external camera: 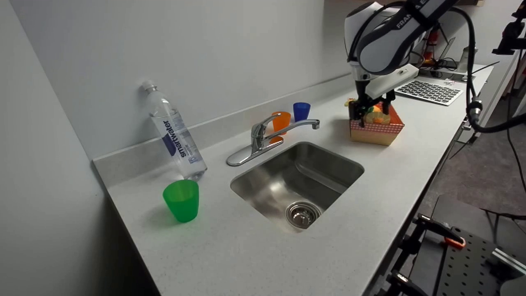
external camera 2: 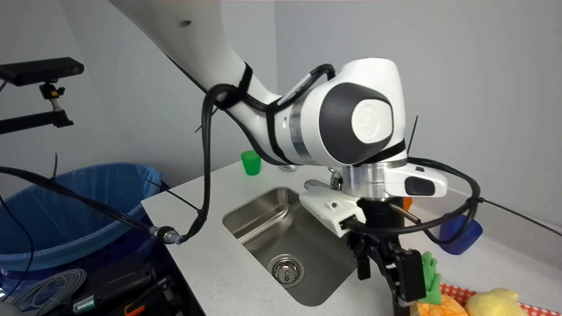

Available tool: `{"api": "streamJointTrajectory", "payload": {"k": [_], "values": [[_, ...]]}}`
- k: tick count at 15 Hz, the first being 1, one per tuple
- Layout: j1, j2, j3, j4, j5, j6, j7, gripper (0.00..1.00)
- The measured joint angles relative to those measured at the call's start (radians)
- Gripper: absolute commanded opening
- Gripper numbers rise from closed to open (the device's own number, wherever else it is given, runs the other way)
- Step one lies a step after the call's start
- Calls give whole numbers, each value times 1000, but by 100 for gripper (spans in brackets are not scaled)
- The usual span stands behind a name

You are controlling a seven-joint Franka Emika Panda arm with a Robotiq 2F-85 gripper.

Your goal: Pick up the box and put it in the sink

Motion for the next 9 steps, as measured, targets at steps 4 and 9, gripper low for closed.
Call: {"api": "streamJointTrajectory", "payload": {"k": [4,9], "values": [[0,97,-48,94,7,-1,-42,100],[1,168,-68,156,7,-1,-109,92]]}}
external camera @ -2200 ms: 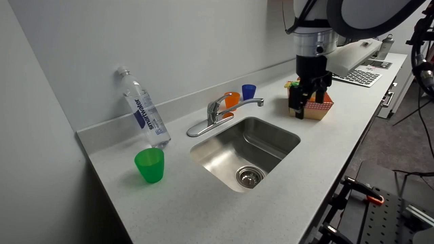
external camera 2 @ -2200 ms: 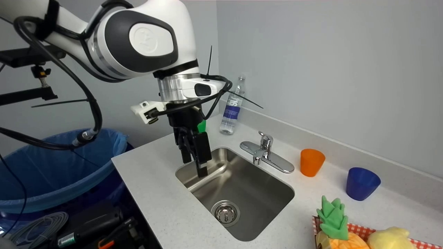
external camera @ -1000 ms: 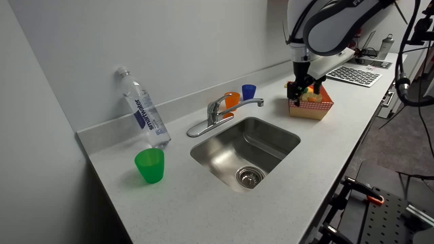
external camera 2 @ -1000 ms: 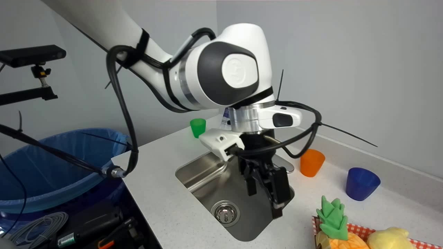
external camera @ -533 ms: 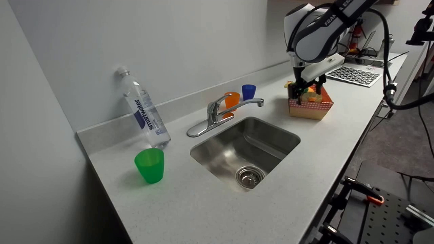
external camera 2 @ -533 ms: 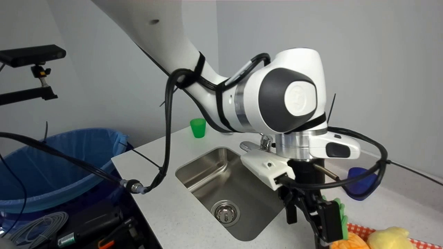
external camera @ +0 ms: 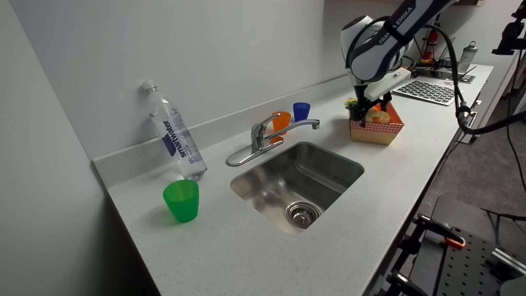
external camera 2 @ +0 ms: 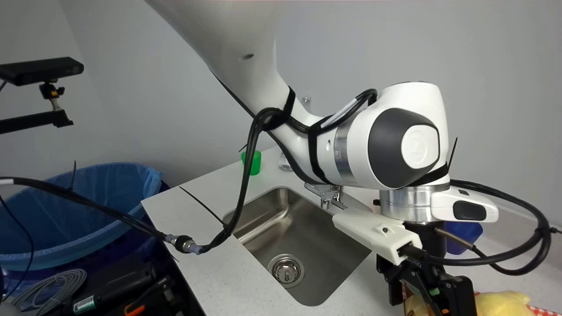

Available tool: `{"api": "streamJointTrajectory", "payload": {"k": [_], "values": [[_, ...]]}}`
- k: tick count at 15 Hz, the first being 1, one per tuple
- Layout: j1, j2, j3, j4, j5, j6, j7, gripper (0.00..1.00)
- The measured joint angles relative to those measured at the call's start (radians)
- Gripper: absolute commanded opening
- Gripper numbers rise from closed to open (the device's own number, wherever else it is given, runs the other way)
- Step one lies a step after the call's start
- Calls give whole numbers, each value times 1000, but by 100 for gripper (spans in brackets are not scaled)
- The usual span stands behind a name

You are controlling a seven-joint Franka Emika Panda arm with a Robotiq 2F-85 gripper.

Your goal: Pick up the box and put it in the sink

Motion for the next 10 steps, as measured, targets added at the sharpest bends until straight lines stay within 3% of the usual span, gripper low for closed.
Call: {"api": "streamJointTrajectory", "payload": {"k": [1,10], "values": [[1,11,0,4,0,0,-10,74],[43,4,25,2,71,5,-47,5]]}}
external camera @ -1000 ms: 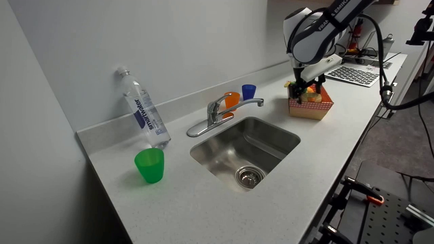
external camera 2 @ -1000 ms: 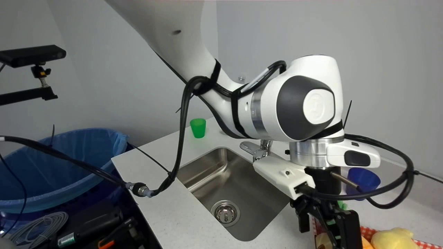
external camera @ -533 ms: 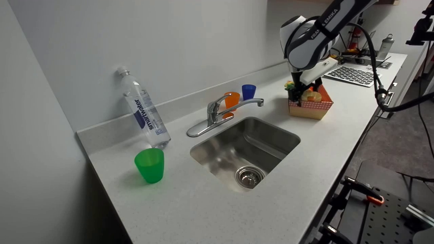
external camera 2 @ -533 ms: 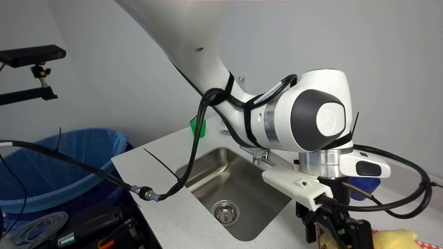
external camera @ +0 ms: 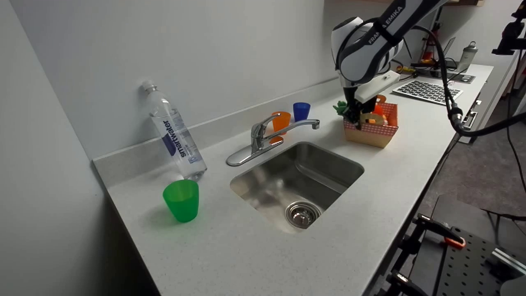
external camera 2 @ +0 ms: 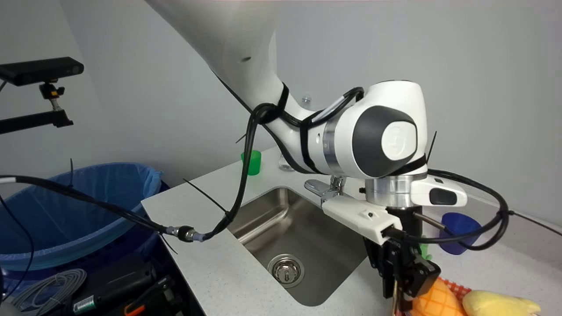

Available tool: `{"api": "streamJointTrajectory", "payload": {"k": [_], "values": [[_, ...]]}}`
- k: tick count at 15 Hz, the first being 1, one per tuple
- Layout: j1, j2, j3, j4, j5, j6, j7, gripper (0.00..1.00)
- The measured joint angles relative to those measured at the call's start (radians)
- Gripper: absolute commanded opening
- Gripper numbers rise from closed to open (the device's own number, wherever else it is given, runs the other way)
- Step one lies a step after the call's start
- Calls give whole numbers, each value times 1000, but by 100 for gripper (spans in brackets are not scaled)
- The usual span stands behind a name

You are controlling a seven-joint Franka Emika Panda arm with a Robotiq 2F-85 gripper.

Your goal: Pick up the box and put it in the sink

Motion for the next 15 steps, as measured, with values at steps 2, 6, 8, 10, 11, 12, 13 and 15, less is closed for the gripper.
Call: {"api": "streamJointTrajectory", "payload": {"k": [2,6,8,10,11,12,13,15], "values": [[13,-32,24,-12,44,3,-35,0],[35,-103,73,-60,120,4,-104,2],[42,-129,92,-88,142,4,-137,2],[46,-148,106,-113,161,4,-172,2],[48,-156,111,-125,166,4,-190,2],[51,-163,116,-138,170,4,-207,2],[53,-171,121,-151,175,4,-225,2],[57,-192,132,-182,182,4,-262,2]]}}
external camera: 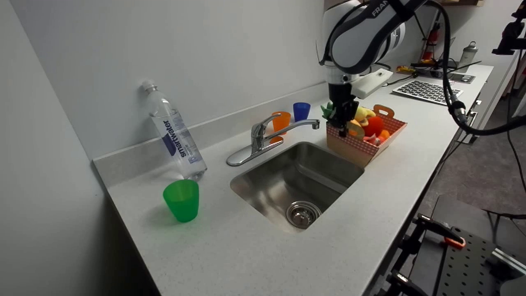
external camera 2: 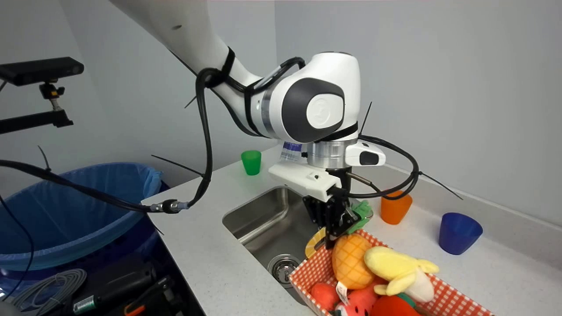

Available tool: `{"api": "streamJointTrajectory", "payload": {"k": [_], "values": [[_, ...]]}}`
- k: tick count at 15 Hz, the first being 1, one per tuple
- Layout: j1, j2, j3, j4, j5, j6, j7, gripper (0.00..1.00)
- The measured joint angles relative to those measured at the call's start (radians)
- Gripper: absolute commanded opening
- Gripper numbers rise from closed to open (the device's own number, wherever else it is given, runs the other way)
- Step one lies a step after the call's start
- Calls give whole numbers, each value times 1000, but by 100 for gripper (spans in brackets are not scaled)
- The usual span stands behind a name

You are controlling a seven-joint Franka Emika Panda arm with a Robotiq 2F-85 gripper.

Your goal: Pick up the box and put it in the sink

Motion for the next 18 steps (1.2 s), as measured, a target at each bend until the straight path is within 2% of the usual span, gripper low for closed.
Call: {"api": "streamJointTrajectory", "payload": {"k": [11,18], "values": [[40,-216,37,-229,1,0,-153,2],[83,-333,66,-353,1,11,-158,2]]}}
